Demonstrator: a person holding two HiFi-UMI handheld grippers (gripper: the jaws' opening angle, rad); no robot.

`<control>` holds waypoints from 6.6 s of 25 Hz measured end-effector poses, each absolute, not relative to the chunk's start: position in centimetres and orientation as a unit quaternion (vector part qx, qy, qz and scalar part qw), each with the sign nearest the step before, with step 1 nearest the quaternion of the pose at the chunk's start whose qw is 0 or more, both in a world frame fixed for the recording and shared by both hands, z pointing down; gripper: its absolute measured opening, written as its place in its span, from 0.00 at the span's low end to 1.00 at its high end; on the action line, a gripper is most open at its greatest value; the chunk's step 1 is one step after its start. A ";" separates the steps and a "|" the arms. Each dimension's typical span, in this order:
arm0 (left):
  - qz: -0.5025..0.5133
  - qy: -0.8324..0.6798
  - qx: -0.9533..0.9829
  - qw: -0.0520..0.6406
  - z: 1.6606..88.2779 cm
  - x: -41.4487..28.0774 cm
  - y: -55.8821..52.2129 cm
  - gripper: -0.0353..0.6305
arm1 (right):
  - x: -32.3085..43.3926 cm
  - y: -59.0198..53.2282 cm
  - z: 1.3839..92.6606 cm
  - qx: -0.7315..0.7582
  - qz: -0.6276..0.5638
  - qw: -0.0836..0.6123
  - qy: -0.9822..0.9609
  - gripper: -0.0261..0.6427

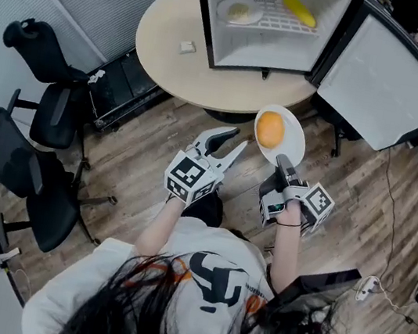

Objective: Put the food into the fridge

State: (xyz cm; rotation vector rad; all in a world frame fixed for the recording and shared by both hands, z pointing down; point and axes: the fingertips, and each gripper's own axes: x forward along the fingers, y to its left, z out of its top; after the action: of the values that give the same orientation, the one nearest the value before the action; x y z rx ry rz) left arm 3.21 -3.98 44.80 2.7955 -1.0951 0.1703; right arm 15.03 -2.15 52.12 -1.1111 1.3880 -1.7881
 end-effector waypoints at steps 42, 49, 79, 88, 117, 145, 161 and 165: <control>0.029 -0.322 0.941 0.095 45.2 -5.5 -18.5 0.20 | 6.7 -16.8 50.6 -0.452 -0.665 0.309 0.509 0.09; 0.029 -0.328 0.939 0.097 45.2 -5.3 -19.5 0.20 | 9.2 -19.7 49.7 -0.460 -0.653 0.319 0.511 0.09; 0.047 -0.346 0.933 0.083 44.9 -1.0 -28.7 0.20 | 12.8 -36.9 46.7 -0.456 -0.639 0.340 0.517 0.09; 0.048 -0.360 0.928 0.086 45.0 -1.8 -30.6 0.20 | 12.0 -39.5 46.4 -0.464 -0.634 0.336 0.520 0.10; 0.051 -0.373 0.922 0.089 45.4 -1.9 -32.4 0.20 | 11.6 -42.8 46.3 -0.485 -0.588 0.262 0.592 0.32; 0.051 -0.377 0.921 0.077 44.7 -3.0 -29.2 0.20 | 10.1 -35.4 45.1 -0.566 -0.408 0.087 0.711 0.25; 0.069 -0.368 0.923 0.091 46.1 -7.1 -21.0 0.20 | 2.0 -26.0 47.1 -0.519 -0.393 0.032 0.758 0.17; 0.068 -0.360 0.925 0.103 47.0 -7.7 -18.6 0.20 | 1.3 -23.2 47.5 -0.529 -0.391 0.022 0.753 0.16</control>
State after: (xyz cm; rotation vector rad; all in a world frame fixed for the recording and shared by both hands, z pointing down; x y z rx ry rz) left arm -7.71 -18.65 46.95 2.7291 -1.0608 0.1996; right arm 1.30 -23.19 47.51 -1.6403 2.3328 -1.2118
